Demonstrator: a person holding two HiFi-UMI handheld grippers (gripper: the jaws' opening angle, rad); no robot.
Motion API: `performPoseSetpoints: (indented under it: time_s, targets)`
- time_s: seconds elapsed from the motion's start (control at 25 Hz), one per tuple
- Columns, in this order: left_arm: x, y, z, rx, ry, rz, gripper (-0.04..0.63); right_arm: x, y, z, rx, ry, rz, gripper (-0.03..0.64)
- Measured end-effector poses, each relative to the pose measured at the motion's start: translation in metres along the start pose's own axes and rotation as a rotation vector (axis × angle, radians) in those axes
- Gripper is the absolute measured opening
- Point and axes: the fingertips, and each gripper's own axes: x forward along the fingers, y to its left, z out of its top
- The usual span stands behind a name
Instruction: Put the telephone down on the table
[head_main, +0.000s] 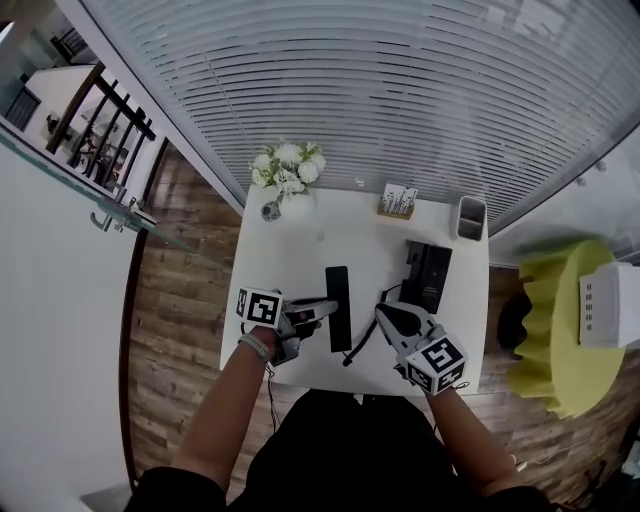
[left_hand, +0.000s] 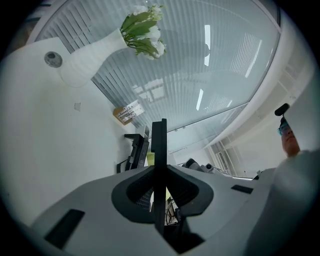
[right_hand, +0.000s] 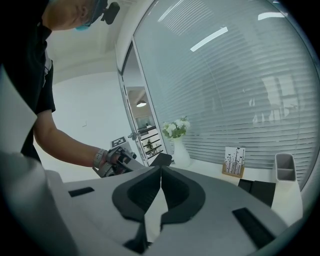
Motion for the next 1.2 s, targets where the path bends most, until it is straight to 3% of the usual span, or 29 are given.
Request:
performPoseSetpoints:
  time_s: [1.2]
  targets:
    - [-0.085,0.097,0.033,-0.033,0.113,0.129,0.075,0.109,0.040,-0.017,0.037,0.073,0.018,0.023]
